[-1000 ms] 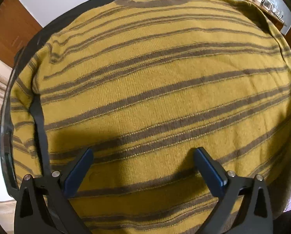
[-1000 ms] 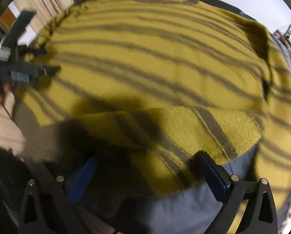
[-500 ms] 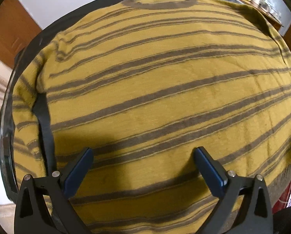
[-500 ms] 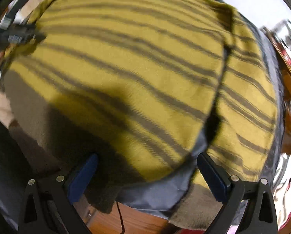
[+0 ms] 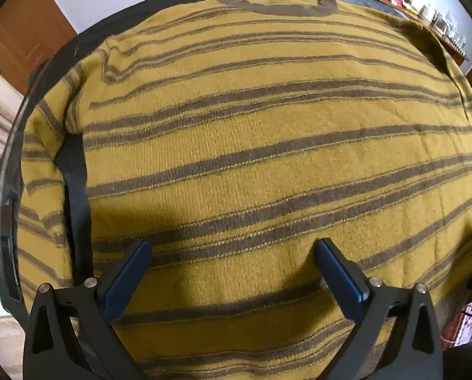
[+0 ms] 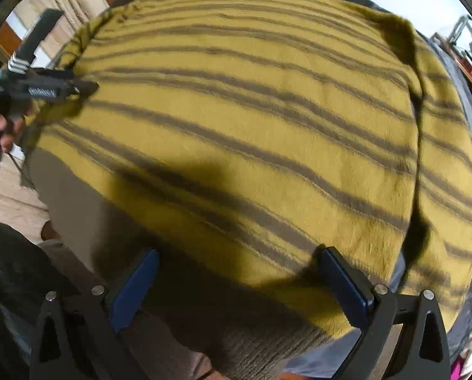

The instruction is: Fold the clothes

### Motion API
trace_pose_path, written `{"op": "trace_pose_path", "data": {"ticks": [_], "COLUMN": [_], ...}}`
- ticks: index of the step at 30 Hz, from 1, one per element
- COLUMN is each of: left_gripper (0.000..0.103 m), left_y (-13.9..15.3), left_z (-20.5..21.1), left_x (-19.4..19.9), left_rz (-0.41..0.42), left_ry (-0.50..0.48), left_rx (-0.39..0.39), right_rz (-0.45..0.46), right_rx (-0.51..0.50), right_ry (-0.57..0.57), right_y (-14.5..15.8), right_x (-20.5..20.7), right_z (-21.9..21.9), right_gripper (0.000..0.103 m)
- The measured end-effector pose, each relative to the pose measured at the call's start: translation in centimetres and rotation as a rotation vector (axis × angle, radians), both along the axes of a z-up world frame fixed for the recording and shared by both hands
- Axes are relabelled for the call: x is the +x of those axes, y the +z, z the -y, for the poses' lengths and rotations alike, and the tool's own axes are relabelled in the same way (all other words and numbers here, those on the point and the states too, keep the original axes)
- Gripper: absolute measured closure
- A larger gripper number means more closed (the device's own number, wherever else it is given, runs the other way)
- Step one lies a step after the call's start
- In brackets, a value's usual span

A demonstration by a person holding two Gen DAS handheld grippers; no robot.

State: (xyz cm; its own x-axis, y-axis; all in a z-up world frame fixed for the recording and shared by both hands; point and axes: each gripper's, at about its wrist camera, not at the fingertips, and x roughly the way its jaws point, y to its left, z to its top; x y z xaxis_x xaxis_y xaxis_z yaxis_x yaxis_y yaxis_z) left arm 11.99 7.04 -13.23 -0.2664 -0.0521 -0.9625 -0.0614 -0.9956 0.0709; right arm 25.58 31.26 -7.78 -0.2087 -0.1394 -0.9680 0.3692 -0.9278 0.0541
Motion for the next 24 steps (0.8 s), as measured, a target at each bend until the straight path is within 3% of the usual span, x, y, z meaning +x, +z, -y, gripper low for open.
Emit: {"op": "trace_pose_path", "data": {"ticks": [4,9,14,19,24], "left_gripper": [0.0,0.0,0.0,0.0,0.0], "left_y": [0.0,0.2,1.3,2.8,2.8], "left_z": [-0.1,-0.9,-3.7,-7.7,-9.6], "left_x": [-0.4,-0.9,-1.3,-1.4,0.3], "left_rz": [0.004,0.012,-0.009,-0.044,-0.051], "left_ry": [0.001,-0.002,-0.06,-0.131,-0.188], "left_rx": [-0.002,-0.041,-0.076,-0.054,-0.023], "right_rz": [-0.033,-0.117,-0.116,-0.179,-0.264], "right_rx": [0.043,0.016,0.014,-0.049,-0.024], "right_ry": [0.014,-0.016,-0.065,-0.225,-0.434], "right_y": [-0.4,-0.7,-0.7,0.6,3.1], "right_x": [1.0,1.9,1.7,2.4,3.2], "right_z": [-0.7,-1.6,-2.2,-5.2,-9.1], "right_gripper": [0.0,0.0,0.0,0.0,0.001]}}
